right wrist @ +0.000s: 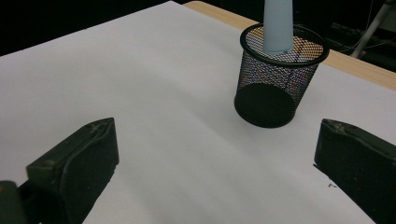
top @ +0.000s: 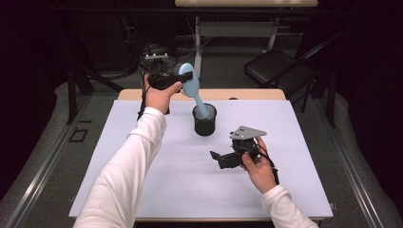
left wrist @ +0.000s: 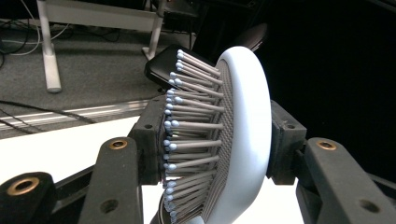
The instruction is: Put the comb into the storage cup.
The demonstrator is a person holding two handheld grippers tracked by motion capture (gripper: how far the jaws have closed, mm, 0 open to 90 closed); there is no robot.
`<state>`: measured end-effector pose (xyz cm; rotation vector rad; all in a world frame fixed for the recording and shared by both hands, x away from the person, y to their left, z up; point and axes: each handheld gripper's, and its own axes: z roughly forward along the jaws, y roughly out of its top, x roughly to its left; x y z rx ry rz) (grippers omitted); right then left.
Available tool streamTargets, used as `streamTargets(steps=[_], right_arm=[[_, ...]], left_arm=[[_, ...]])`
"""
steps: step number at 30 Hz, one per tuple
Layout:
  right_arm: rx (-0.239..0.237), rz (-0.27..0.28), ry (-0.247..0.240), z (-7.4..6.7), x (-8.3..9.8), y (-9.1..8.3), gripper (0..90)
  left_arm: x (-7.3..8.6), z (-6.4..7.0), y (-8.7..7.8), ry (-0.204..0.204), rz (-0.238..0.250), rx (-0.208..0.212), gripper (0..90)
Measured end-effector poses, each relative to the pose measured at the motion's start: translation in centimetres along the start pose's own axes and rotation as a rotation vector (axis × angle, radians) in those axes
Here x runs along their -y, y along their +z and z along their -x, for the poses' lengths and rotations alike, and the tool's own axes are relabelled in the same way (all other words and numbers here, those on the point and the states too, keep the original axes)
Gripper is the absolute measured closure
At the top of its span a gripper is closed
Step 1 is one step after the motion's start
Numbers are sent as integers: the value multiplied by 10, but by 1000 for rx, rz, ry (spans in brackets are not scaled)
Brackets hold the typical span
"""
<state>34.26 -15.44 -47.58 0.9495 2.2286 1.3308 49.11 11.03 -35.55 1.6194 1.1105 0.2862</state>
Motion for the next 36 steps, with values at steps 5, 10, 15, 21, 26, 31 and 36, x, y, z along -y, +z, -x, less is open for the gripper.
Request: streamTargets(steps=[5, 10, 15, 21, 26, 31, 36], right_arm=[[0, -1, 0, 0, 0, 0, 0], [0, 0, -3, -1, 0, 1, 0], [-1, -2, -5, -1, 0, 1, 0], [-1, -2, -5, -1, 0, 1, 0], [-2, -4, -5, -1, 1, 1, 0], [-1, -2, -9, -1, 0, 1, 0], [-3, -5, -12, -2, 0, 2, 0]], left_arm=[[3, -1, 4, 6, -18, -7, 506], [5, -1, 8, -3, -19, -6, 506], [7, 0, 11, 4, -28, -10, 506], [9, 1, 15, 17, -31, -18, 506], [11, 3, 19, 39, -41, -34, 506], [14, 4, 23, 57, -51, -39, 506], [17, 6, 26, 70, -54, -42, 506]])
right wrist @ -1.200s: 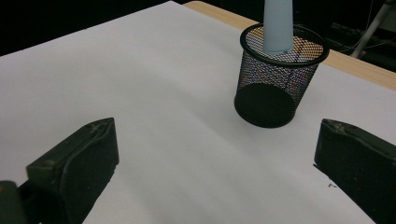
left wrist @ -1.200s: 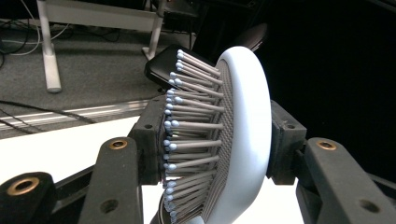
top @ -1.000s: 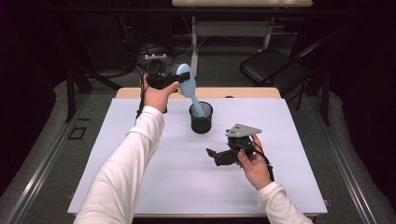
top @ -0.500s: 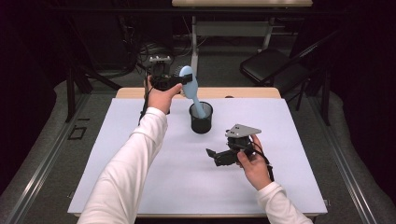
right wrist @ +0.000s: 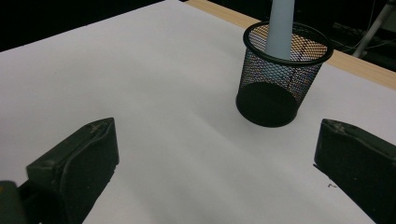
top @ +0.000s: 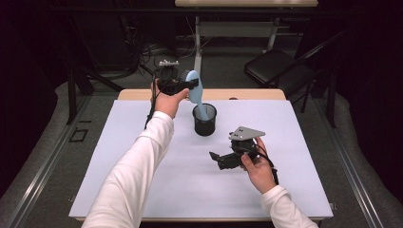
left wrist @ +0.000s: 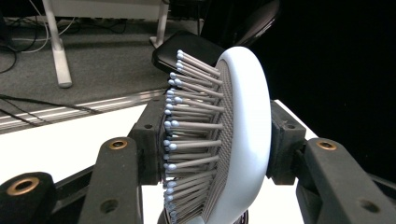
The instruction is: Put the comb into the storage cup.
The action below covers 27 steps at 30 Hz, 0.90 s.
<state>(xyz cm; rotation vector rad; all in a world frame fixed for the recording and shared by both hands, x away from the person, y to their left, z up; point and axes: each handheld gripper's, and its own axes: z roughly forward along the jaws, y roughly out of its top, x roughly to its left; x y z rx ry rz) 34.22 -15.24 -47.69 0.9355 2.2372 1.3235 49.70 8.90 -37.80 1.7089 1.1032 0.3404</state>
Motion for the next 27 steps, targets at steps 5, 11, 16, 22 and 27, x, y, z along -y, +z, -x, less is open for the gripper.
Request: streamTargets(steps=[5, 11, 16, 22, 27], right_arm=[[0, -1, -2, 0, 0, 0, 0], [-1, -1, -2, 0, 0, 0, 0], [-2, -3, -2, -1, 0, 0, 0], [-4, -4, -3, -1, 0, 1, 0], [-4, -7, -3, -1, 0, 1, 0]], left_arm=[[2, 2, 4, 14, -7, -7, 506], [5, 3, 8, 27, -10, -15, 506], [7, 3, 11, 38, -13, -23, 506], [11, 3, 15, 43, -14, -28, 505], [13, 5, 19, 62, -22, -35, 505]])
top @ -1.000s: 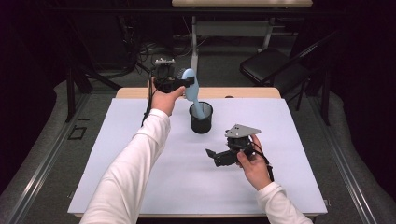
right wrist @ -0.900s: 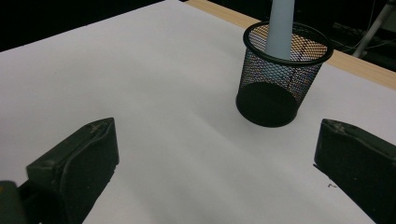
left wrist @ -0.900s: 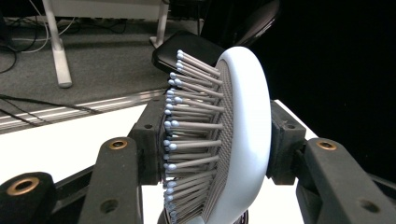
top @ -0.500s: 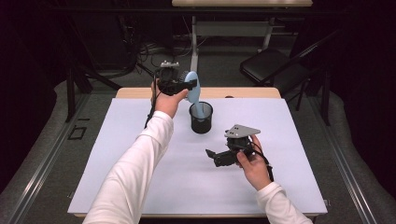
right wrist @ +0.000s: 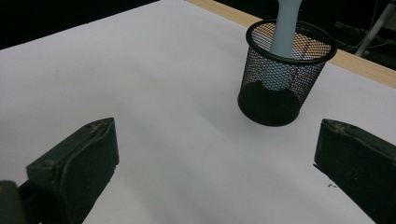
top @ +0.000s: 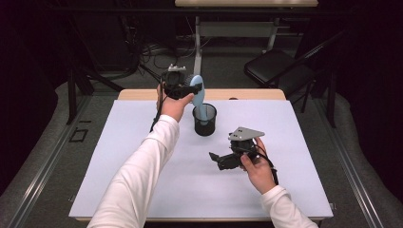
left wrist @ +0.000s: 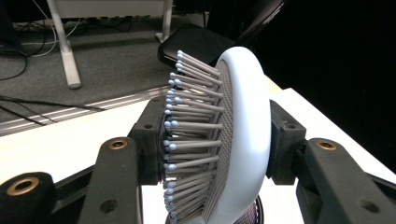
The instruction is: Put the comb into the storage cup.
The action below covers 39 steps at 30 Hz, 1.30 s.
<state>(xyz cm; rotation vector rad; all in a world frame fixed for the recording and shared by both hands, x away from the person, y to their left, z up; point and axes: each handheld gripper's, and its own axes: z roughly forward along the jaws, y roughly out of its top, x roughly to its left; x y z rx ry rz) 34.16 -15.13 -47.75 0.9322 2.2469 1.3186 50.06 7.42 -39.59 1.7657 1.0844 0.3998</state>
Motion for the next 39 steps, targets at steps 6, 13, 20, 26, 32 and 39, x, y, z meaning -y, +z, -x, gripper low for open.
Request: streamTargets(steps=[6, 13, 20, 26, 32, 39], right_arm=[[-1, 3, 2, 0, 0, 0, 0], [-1, 1, 2, 0, 0, 0, 0], [-2, -3, -3, 0, 1, 1, 0], [-2, -3, -4, 0, 1, 1, 0], [-2, -6, -4, 0, 1, 1, 0], [-4, -8, -3, -1, 1, 1, 0]], left_arm=[[2, 2, 4, 14, -10, 0, 505], [5, 2, 7, 22, -16, -6, 503], [10, -1, 10, 18, -26, -13, 502], [11, -1, 11, 21, -28, -17, 502], [12, 0, 12, 24, -27, -12, 500], [13, 3, 14, 44, -25, -6, 495]])
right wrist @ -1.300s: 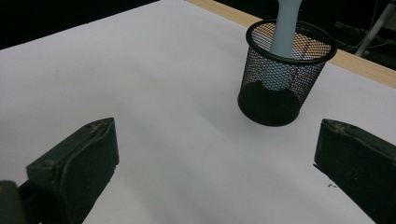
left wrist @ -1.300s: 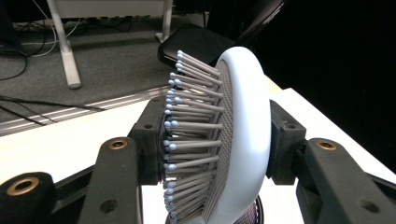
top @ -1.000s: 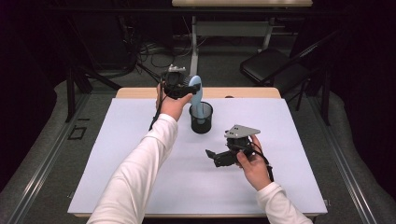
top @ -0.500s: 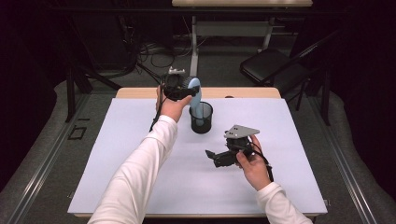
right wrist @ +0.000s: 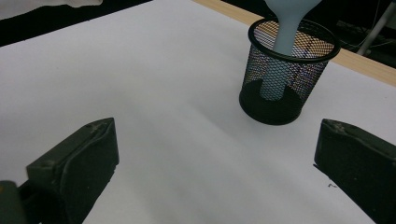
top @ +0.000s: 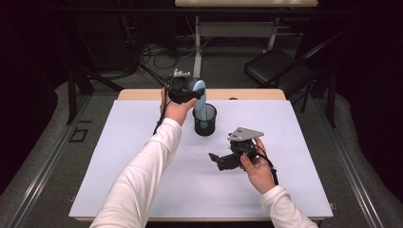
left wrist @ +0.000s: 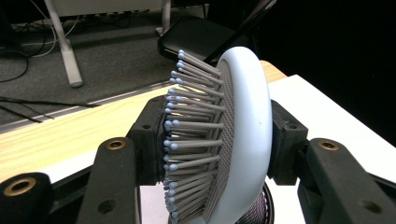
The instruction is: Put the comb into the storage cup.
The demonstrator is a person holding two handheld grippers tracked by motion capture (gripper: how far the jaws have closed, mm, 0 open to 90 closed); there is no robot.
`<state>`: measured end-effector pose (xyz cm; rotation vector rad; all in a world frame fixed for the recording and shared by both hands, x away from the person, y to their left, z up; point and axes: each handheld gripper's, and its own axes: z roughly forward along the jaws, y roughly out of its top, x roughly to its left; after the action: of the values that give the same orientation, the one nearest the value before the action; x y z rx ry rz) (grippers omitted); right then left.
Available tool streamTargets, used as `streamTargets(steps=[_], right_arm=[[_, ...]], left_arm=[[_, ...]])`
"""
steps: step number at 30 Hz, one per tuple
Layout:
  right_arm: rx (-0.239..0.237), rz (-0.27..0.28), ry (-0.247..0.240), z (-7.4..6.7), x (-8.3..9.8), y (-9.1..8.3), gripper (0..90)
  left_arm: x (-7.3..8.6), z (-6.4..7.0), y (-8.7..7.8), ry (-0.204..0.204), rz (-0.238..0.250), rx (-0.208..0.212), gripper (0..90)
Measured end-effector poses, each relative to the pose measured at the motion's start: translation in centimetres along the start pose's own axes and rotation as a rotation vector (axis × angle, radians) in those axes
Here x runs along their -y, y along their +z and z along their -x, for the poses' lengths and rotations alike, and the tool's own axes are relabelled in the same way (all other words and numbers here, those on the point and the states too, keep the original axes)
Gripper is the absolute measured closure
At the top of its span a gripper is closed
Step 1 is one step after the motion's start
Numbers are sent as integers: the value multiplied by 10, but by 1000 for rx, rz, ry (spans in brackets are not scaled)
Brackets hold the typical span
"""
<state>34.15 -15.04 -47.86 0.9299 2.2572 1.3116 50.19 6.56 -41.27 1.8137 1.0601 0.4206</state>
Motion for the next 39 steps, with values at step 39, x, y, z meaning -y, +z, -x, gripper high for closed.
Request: streamTargets(steps=[39], right_arm=[[-6, 1, -1, 0, 0, 0, 0]], left_arm=[[3, 9, 1, 46, 5, 2, 461]])
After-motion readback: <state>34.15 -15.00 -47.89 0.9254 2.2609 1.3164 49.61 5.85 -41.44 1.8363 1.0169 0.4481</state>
